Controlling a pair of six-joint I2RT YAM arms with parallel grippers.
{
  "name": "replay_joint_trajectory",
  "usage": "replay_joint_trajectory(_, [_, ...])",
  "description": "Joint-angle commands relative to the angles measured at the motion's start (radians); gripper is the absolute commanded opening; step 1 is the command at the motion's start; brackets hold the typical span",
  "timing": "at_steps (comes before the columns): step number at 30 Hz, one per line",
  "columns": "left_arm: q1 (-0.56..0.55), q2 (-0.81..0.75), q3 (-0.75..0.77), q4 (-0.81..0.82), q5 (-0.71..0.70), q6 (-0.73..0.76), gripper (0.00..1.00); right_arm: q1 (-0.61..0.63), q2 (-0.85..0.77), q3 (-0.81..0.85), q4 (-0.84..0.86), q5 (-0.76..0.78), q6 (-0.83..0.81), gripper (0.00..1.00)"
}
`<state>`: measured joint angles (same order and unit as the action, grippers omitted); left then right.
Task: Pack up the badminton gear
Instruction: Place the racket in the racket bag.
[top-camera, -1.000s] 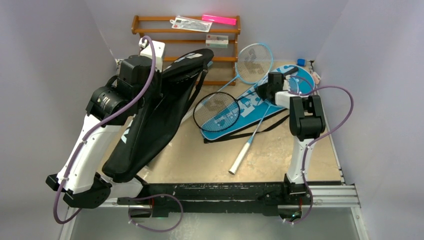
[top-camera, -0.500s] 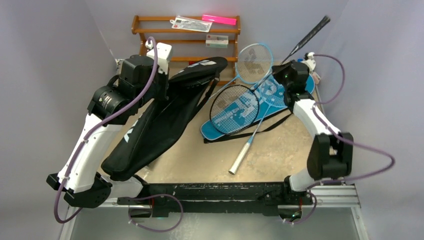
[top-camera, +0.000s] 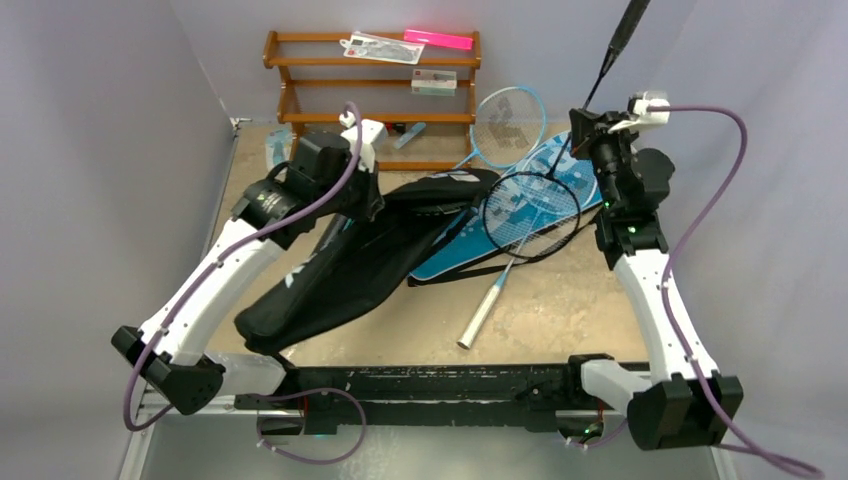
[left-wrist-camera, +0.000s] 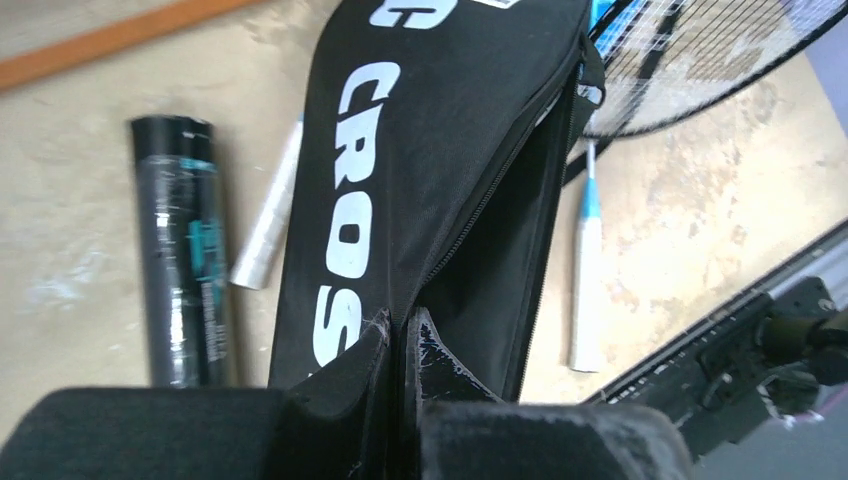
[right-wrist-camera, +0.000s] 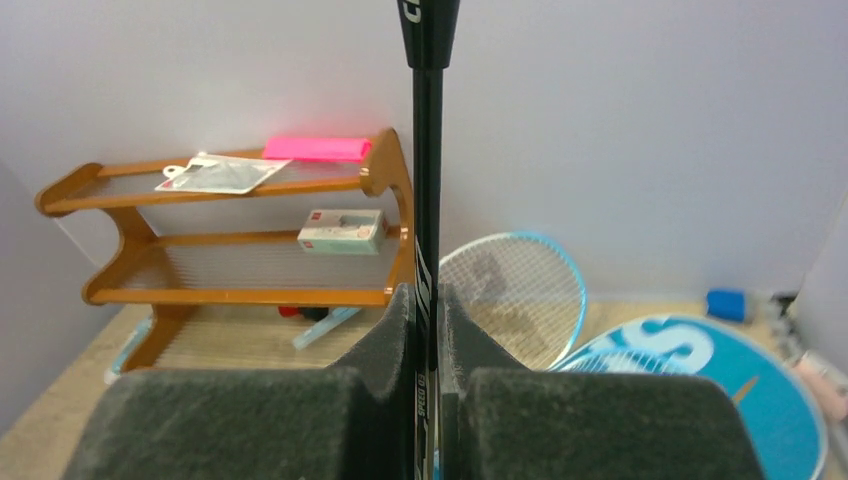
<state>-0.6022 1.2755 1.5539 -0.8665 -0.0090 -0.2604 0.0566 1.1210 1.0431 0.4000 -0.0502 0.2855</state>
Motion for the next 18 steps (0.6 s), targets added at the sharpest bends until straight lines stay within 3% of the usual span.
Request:
replay_joint_trajectory(1, [0.005, 0.018, -0.053, 0.243, 0.16, -0.086, 0.0, -0.001, -0.107, 0.03, 0.112, -0.124, -0.262, 0.0])
replay_joint_trajectory(4, [0.004, 0.049, -0.062, 0.288, 0.184, -0.103, 0.0, -0.001, -0.178, -0.001, 0.199, -0.196, -0.349, 0.0])
replay_joint_trajectory(9, [0.004, 0.09, -0.061, 0.345, 0.234, -0.125, 0.0, -0.001, -0.241, 0.077, 0.134, -0.403, -0.436, 0.0])
replay_joint_trajectory(15, [0.004, 0.144, -0.053, 0.4, 0.265, -0.145, 0.0, -0.001, -0.305, 0.006, 0.358, -0.682, -0.402, 0.0])
replay_joint_trajectory(18, [0.005, 0.183, -0.035, 0.395, 0.251, -0.141, 0.0, -0.001, -0.307, 0.064, 0.273, -0.753, -0.419, 0.0])
